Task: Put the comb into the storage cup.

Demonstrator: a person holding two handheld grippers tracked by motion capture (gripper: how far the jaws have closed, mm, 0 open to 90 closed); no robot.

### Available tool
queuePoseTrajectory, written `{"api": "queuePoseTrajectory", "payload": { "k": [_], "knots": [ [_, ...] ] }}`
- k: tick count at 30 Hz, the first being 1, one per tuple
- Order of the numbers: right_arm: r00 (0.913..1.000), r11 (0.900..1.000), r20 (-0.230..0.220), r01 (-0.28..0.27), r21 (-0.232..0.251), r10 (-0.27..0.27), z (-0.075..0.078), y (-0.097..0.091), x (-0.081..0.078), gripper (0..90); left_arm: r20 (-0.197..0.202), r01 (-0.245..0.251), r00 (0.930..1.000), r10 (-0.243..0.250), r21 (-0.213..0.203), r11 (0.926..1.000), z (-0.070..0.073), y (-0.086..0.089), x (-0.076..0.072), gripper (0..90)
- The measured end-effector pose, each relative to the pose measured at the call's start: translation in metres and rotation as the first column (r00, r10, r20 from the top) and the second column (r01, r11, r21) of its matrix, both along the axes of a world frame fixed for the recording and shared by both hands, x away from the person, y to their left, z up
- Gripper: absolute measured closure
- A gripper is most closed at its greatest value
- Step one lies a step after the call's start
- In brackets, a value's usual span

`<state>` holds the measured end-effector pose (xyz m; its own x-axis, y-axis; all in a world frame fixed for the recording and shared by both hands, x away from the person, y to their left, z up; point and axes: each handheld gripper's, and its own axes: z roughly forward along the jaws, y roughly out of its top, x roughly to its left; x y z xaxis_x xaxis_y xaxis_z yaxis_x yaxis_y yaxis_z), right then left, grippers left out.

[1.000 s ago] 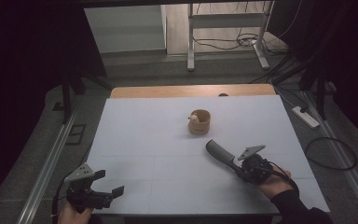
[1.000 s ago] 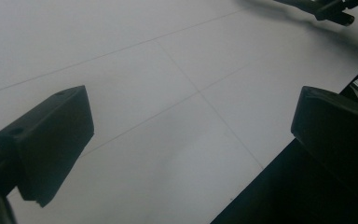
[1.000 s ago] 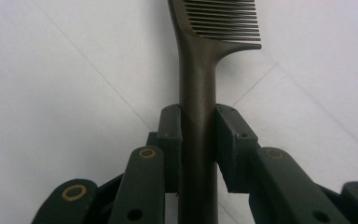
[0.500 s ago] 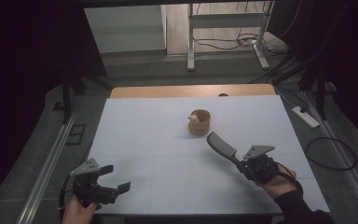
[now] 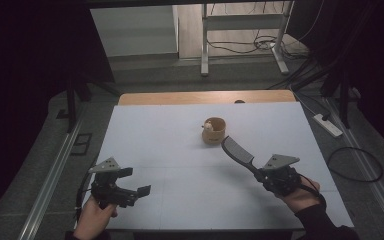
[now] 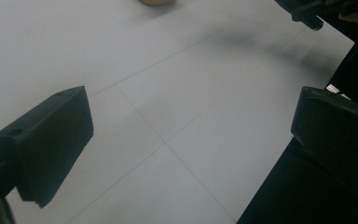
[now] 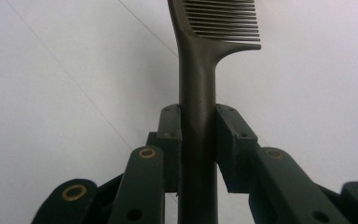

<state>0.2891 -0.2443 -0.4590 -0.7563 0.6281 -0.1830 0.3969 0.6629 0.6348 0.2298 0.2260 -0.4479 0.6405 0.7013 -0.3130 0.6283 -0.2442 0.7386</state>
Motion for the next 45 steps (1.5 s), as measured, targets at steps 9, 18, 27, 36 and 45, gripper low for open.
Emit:
{"api": "queuePoseTrajectory", "payload": {
  "k": [9, 18, 27, 36, 45],
  "knots": [
    [0.9989, 0.9991, 0.032, -0.034, 0.024, 0.034, 0.005, 0.001, -0.004, 72.3, 0.038, 0.03, 0.9988, -0.03, 0.004, 0.9995, 0.01, -0.019, 0.02, 0.0],
    [0.9974, 0.9987, 0.06, -0.043, 0.029, 0.042, 0.007, 0.002, -0.005, 72.4, 0.045, 0.047, 0.9979, -0.046, -0.02, 0.9987, 0.018, -0.03, 0.037, 0.0],
    [0.9949, 0.9981, 0.087, -0.053, 0.033, 0.05, 0.01, 0.004, -0.007, 72.4, 0.057, 0.047, 0.9973, -0.046, -0.027, 0.9985, 0.023, -0.039, 0.052, 0.0],
    [0.9924, 0.9971, 0.108, -0.063, 0.042, 0.058, 0.013, 0.005, -0.008, 72.4, 0.066, 0.08, 0.9948, -0.077, -0.043, 0.9959, 0.029, -0.051, 0.064, 0.0],
    [0.9878, 0.996, 0.137, -0.079, 0.041, 0.073, 0.015, 0.008, -0.009, 72.3, 0.056, 0.11, 0.9926, -0.107, -0.049, 0.9927, 0.03, -0.063, 0.076, 0.0]
  ]
}}
